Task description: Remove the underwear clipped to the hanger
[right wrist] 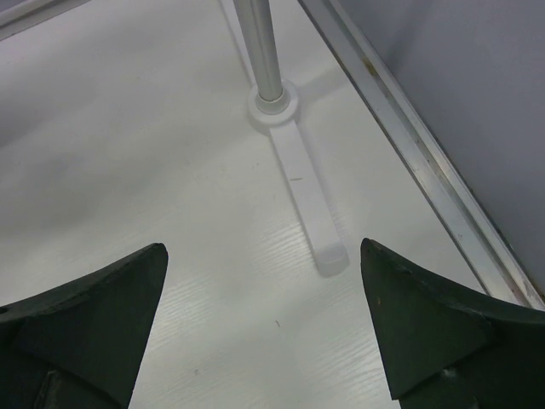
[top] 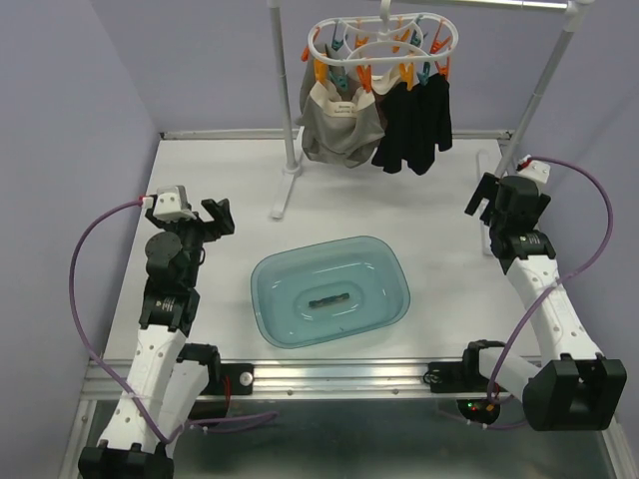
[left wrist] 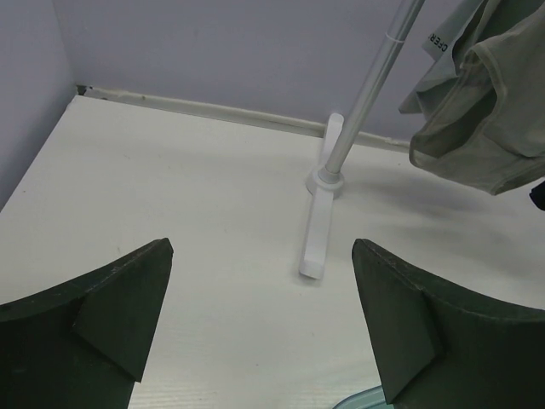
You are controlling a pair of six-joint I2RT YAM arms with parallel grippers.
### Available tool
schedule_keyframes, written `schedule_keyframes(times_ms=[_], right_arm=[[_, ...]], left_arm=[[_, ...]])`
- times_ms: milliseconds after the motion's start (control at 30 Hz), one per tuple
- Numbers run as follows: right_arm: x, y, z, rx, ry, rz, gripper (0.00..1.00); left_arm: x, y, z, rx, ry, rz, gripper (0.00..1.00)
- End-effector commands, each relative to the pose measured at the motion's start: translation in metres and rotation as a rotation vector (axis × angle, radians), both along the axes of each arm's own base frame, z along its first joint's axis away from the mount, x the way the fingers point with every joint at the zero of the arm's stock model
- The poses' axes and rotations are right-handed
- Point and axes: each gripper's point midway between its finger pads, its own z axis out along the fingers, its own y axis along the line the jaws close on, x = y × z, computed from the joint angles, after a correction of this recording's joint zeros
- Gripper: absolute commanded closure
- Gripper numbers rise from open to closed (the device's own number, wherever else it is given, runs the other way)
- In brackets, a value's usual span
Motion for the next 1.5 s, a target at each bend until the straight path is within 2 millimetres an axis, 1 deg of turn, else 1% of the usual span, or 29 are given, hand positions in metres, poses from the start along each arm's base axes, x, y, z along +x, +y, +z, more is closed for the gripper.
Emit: schedule_keyframes(times_ms=[0,33,100,133,167,200,267,300,333,400,433,533,567,633,667,700,767,800,867,900,933,1000,1033,1067,1167,1200,1333,1433,1467], right_arm=[[0.011,0.006,0.05,-0.019,-0.1,0.065,0.0],[0.013,0.011,0.052,-0.034,-0.095,0.112,0.0],[0.02,0.039,0.055,-0.123,-0.062,0.372,0.0],[0.021,0.055,0.054,-0.178,-0.051,0.513,0.0],[0.016,0.082,0.046,-0.291,-0.012,0.784,0.0],[0.013,0.089,0.047,-0.335,-0.008,0.858,0.0],[0.015,0.089,0.058,-0.387,-0.023,0.88,0.0],[0.02,0.088,0.055,-0.388,-0.006,0.883,0.0],[0.026,0.084,0.069,-0.402,-0.02,0.856,0.0],[0.035,0.087,0.072,-0.388,-0.017,0.872,0.0],[0.044,0.098,0.073,-0.354,-0.022,0.93,0.0],[0.054,0.121,0.079,-0.27,-0.062,1.034,0.0],[0.061,0.136,0.087,-0.217,-0.096,1.103,0.0],[0.07,0.148,0.096,-0.169,-0.126,1.158,0.0],[0.078,0.157,0.107,-0.144,-0.156,1.203,0.0],[0.082,0.16,0.113,-0.138,-0.171,1.224,0.0],[0.09,0.163,0.128,-0.151,-0.207,1.243,0.0],[0.098,0.164,0.143,-0.175,-0.242,1.244,0.0],[0.11,0.159,0.159,-0.212,-0.278,1.207,0.0],[0.117,0.157,0.163,-0.222,-0.284,1.193,0.0],[0.121,0.155,0.183,-0.253,-0.321,1.176,0.0],[0.129,0.152,0.198,-0.27,-0.346,1.152,0.0],[0.134,0.152,0.198,-0.272,-0.348,1.153,0.0],[0.134,0.155,0.211,-0.314,-0.384,1.176,0.0],[0.137,0.156,0.221,-0.365,-0.441,1.183,0.0],[0.142,0.154,0.221,-0.396,-0.468,1.173,0.0],[0.161,0.14,0.226,-0.495,-0.506,1.082,0.0],[0.173,0.132,0.238,-0.57,-0.565,1.026,0.0],[0.175,0.132,0.247,-0.585,-0.604,1.009,0.0]], left_arm=[[-0.002,-0.003,0.024,0.007,-0.067,-0.019,0.01],[-0.002,-0.003,0.024,0.007,-0.068,-0.019,0.01],[-0.001,-0.004,0.023,0.007,-0.062,-0.025,0.01],[0.0,-0.005,0.023,0.006,-0.061,-0.031,0.01],[-0.001,-0.006,0.024,0.008,-0.064,-0.039,0.01],[-0.001,-0.006,0.024,0.01,-0.065,-0.039,0.01],[-0.003,-0.011,0.025,0.016,-0.071,-0.069,0.01],[-0.003,-0.012,0.026,0.016,-0.075,-0.072,0.01],[-0.004,-0.012,0.026,0.02,-0.077,-0.075,0.01],[-0.005,-0.012,0.028,0.022,-0.082,-0.076,0.01],[-0.005,-0.012,0.028,0.025,-0.082,-0.076,0.01],[-0.006,-0.012,0.029,0.029,-0.088,-0.077,0.01],[-0.007,-0.011,0.031,0.03,-0.094,-0.075,0.01],[-0.008,-0.011,0.031,0.033,-0.098,-0.075,0.01],[-0.01,-0.012,0.033,0.034,-0.106,-0.078,0.01],[-0.01,-0.011,0.034,0.034,-0.11,-0.077,0.01],[-0.011,-0.012,0.034,0.034,-0.113,-0.082,0.01],[-0.013,-0.012,0.036,0.035,-0.123,-0.083,0.01],[-0.014,-0.013,0.038,0.034,-0.129,-0.089,0.01],[-0.014,-0.015,0.038,0.034,-0.131,-0.098,0.01],[-0.013,-0.016,0.037,0.033,-0.126,-0.102,0.01],[-0.013,-0.017,0.037,0.034,-0.125,-0.112,0.01],[-0.014,-0.018,0.038,0.034,-0.129,-0.115,0.01],[-0.014,-0.018,0.039,0.035,-0.13,-0.117,0.01],[-0.015,-0.02,0.041,0.037,-0.138,-0.127,0.01],[-0.015,-0.02,0.041,0.035,-0.141,-0.129,0.01],[-0.017,-0.02,0.043,0.038,-0.147,-0.128,0.01],[-0.017,-0.02,0.043,0.04,-0.15,-0.131,0.01],[-0.018,-0.02,0.043,0.038,-0.15,-0.131,0.01]])
